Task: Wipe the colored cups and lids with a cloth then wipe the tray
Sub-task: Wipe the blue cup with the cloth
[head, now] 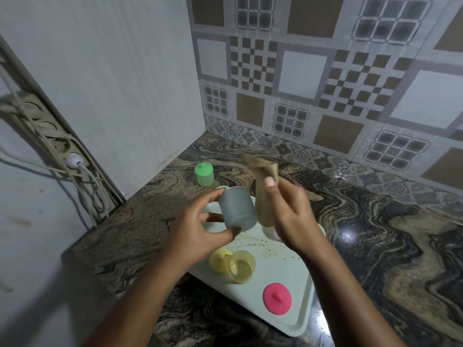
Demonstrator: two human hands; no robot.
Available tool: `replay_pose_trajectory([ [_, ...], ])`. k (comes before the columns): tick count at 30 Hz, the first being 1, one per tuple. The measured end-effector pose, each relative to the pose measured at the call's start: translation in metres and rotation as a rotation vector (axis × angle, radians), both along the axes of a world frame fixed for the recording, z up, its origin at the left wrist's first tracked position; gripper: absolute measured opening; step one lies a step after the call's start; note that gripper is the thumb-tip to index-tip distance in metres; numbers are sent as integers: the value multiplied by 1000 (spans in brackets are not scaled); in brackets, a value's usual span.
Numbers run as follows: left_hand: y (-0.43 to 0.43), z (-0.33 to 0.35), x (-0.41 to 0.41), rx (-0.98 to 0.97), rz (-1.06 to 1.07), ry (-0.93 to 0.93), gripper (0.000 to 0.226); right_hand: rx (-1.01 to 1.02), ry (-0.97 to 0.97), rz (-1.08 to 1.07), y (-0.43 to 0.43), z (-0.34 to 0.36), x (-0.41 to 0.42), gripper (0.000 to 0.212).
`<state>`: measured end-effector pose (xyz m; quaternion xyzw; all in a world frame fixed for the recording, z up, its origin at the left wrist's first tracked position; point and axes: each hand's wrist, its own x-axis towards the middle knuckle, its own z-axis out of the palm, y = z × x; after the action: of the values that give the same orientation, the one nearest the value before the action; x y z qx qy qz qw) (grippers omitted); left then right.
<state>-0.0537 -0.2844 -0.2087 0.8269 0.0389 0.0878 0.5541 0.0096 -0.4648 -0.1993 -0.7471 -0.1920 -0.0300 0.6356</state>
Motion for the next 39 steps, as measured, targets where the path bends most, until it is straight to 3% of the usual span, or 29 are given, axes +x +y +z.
replay_pose_trajectory([
  [2, 2, 0, 1, 5, 8, -4, 75, -232, -92, 123, 4, -2, -3, 29],
  [4, 5, 1, 3, 24, 5, -41, 72, -355, -209, 210, 5, -8, -7, 37],
  [9, 13, 0, 7, 55, 14, -90, 71, -312, -315, 233, -2, -18, -20, 33],
  [14, 23, -6, 8, 37, 56, -95, 82, -209, -286, 246, -12, -26, -36, 23],
  [16, 23, -3, 7, 36, 53, -83, 80, -196, -243, 247, -19, -35, -38, 48],
  [18, 24, 0, 7, -1, 53, -58, 76, -146, -153, 265, -26, -45, -40, 58],
  [26, 24, -1, 0, 0, 61, 7, 86, 407, 189, -42, -17, -27, -19, 47],
  [30, 17, 1, -3, 48, 20, -12, 78, 173, 46, 13, -6, -7, 1, 46],
  [35, 9, 3, 2, 67, 20, 1, 74, -290, -174, 140, 10, -8, 8, 40],
  [37, 7, 5, 4, 58, 37, 12, 69, -309, -227, 153, 10, -10, 3, 23],
  [39, 8, 7, 3, 63, 27, 6, 66, -273, -250, 143, 9, -13, 0, 32],
])
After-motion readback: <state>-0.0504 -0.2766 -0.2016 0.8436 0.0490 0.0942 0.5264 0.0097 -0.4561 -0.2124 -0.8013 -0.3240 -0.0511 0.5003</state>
